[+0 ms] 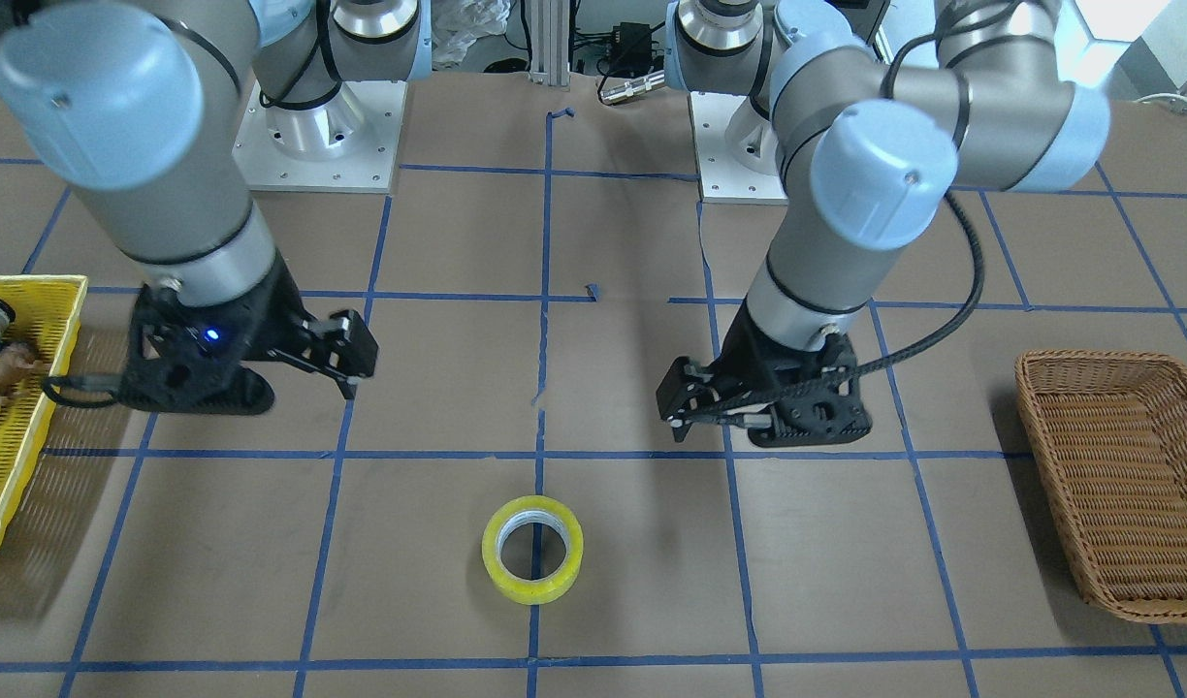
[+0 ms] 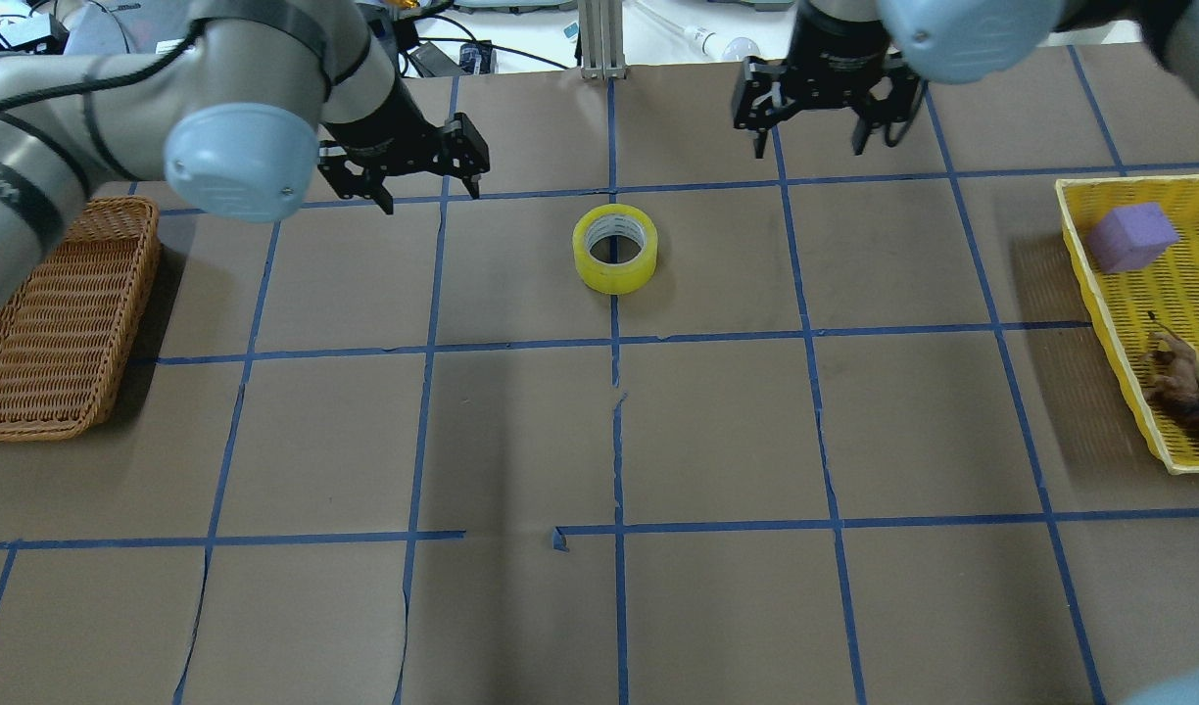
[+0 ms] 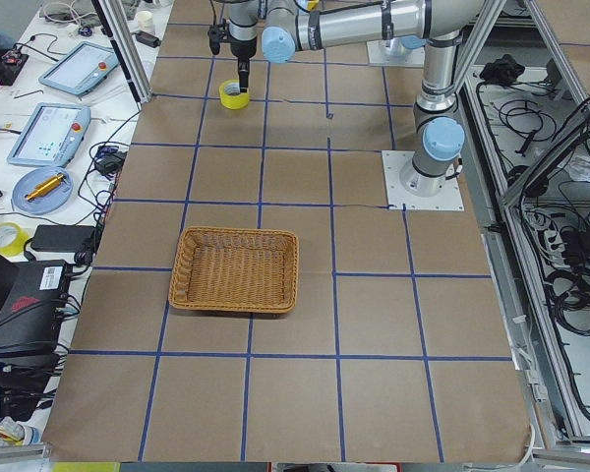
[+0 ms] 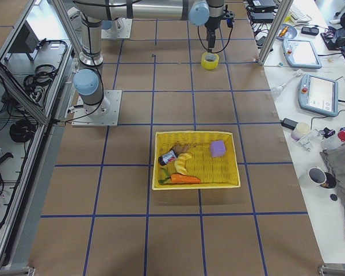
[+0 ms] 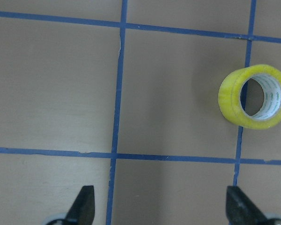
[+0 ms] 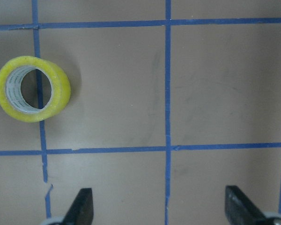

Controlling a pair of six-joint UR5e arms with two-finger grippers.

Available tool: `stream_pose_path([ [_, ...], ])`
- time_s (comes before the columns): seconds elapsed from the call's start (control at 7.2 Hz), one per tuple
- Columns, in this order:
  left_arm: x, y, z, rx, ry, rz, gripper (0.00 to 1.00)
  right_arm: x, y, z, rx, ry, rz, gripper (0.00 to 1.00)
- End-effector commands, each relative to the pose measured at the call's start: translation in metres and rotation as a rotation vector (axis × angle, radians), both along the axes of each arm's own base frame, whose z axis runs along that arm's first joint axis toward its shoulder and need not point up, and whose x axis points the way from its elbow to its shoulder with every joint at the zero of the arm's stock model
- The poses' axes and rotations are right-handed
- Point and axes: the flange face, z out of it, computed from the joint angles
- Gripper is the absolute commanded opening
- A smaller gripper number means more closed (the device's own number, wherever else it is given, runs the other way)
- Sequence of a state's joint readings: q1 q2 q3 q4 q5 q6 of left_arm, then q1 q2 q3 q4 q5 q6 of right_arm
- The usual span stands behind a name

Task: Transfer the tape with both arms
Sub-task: 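Lower the left gripper onto the tape roll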

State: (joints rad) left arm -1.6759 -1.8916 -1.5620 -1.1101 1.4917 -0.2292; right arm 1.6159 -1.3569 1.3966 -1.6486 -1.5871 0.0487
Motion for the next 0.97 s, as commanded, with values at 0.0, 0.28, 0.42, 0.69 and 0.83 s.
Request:
stream_pose_path([
  [0.0,-0.07,-0.013,-0.072,-0.032,-0.004,-0.02,1.0,-0.027,0.058,0.027,-0.006,0.038,0.016,1.0],
  [0.28,-0.081,-0.03,-0.14,-0.019,-0.009,-0.026,1.0,-0.016,0.071,0.025,0.008,0.011,0.034,1.0],
  [0.42,-0.087,-0.034,-0.149,-0.057,-0.003,-0.042,1.0,-0.015,0.071,0.02,0.017,0.001,0.033,1.0],
  [0.69,-0.103,-0.026,-0.163,-0.042,0.001,-0.056,0.77,-0.016,0.074,0.012,0.034,0.001,0.031,1.0],
  [0.83,-0.105,-0.029,-0.166,-0.041,0.012,-0.056,0.58,-0.016,0.075,0.01,0.037,0.001,0.031,1.0],
])
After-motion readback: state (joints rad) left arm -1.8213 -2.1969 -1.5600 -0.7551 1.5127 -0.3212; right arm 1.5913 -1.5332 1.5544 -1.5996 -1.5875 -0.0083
